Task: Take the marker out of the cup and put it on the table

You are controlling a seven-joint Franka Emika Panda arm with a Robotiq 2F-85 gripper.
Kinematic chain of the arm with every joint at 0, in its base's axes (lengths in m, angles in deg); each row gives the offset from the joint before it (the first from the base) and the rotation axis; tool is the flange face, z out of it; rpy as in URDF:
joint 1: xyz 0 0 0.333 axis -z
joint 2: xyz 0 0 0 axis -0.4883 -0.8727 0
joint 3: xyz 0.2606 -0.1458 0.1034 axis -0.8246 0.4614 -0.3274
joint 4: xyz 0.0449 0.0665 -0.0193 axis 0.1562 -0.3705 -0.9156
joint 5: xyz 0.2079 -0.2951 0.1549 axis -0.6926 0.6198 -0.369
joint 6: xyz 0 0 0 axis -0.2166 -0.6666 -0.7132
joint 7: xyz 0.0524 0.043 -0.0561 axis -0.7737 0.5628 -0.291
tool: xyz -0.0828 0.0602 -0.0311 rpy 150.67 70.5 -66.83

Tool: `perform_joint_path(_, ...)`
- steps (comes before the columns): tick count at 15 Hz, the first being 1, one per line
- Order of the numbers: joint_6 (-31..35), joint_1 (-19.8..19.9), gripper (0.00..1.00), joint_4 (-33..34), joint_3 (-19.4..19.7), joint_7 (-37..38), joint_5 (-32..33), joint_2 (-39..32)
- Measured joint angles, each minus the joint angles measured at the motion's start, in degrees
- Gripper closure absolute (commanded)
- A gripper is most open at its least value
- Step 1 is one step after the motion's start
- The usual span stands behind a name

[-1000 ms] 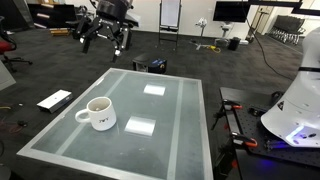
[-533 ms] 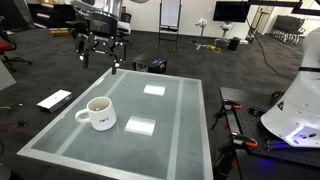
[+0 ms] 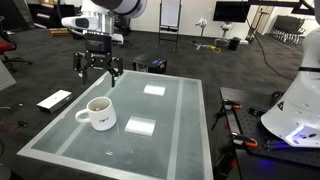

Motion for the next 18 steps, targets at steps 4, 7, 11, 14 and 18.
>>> perform_joint_path(4,-2.4,0.0,0.00,2.6,-0.8,0.0,1.8,-2.9)
perform_joint_path(7,-4.1,0.0,0.09,4.2,-1.0,0.0,2.4,-4.6)
perform_joint_path(11,-4.4,0.0,0.23,5.9,-1.0,0.1,2.7,-6.3)
perform_joint_path(14,-4.4,0.0,0.34,7.4,-1.0,1.2,2.8,-7.5)
perform_joint_path(18,-4.4,0.0,0.33,9.1,-1.0,3.3,3.8,-9.0)
